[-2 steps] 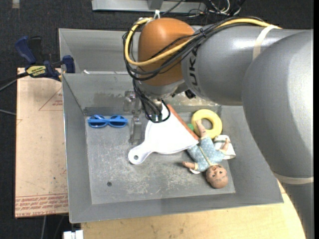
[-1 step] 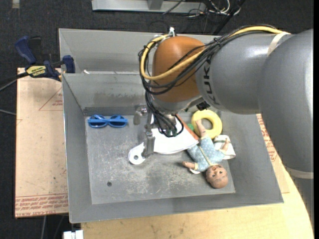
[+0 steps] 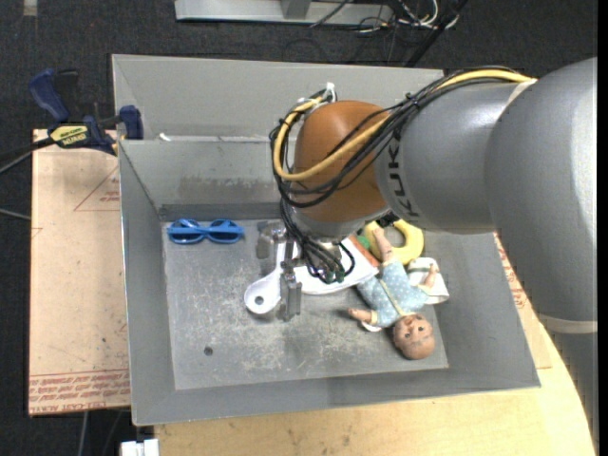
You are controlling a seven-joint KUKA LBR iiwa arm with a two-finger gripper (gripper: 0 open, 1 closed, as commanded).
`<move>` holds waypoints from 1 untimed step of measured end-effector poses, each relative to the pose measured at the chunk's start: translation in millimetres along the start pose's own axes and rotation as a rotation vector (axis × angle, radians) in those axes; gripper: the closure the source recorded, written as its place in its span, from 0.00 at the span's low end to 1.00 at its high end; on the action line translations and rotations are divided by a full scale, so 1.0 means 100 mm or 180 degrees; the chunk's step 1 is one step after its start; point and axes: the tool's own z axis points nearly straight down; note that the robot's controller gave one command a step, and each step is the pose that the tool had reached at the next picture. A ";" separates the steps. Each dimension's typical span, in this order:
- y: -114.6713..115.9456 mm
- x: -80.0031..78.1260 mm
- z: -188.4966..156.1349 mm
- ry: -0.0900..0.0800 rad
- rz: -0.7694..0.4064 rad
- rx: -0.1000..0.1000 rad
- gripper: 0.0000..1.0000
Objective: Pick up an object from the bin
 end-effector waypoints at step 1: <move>-0.04 0.06 0.11 0.0008 -0.0123 -0.0008 0.00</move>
Offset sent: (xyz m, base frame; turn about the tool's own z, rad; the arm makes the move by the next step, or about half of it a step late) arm 0.0524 -0.0300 -0.0063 -0.3836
